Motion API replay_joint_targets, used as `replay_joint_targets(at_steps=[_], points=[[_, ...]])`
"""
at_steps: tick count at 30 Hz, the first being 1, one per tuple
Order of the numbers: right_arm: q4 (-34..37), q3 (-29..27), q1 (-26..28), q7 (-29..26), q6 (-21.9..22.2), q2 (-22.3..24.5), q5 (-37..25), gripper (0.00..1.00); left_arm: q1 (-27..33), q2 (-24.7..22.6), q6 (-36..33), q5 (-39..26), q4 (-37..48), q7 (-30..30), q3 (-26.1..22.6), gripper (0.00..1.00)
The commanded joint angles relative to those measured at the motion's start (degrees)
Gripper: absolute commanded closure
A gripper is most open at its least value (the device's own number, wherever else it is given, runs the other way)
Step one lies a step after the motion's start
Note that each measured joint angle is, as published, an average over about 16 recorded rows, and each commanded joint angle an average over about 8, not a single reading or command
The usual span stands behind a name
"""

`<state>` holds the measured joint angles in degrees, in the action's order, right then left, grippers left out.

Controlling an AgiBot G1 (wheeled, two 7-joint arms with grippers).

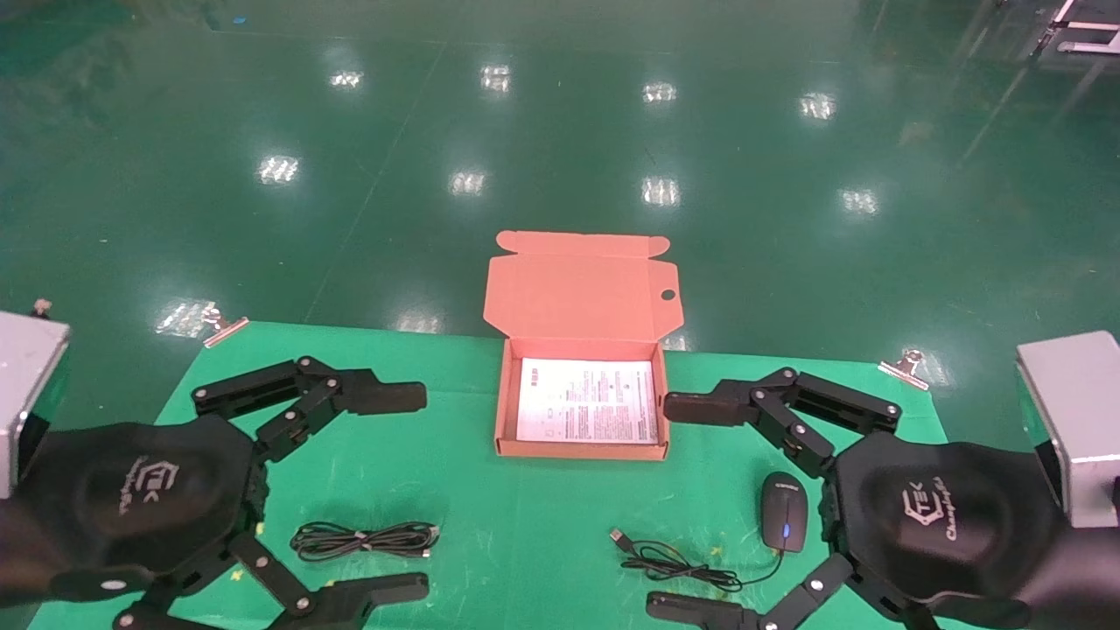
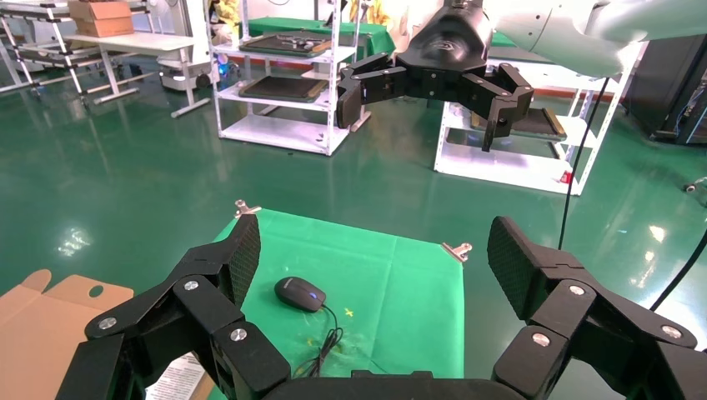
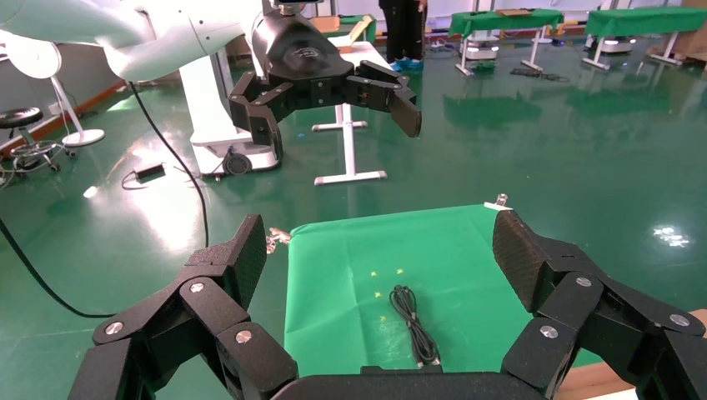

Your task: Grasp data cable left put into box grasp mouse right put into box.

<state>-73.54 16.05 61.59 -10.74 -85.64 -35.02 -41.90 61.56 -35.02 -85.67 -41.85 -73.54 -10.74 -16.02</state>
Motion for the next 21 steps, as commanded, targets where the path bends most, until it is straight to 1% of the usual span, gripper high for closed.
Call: replay_joint_targets(at_steps=[1,16,21], points=[[0.0,0.0,0.0,0.0,0.0,0.0,0.0,0.0,0.0,0.0,0.0,0.0,0.0,0.0,0.0,0.0],[0.0,0.0,0.0,0.0,-0.1,0.0,0.1,0.0,0.1,-0.1,0.0,-0.2,0.0,0.0,-0.1,0.0],[-0.5,0.2,0.7,1.6,-0.7,0.4,-1.7,0.0,1.0,-0.4,-0.3,-2.3,-0.2,-0.6,-1.3,0.0]])
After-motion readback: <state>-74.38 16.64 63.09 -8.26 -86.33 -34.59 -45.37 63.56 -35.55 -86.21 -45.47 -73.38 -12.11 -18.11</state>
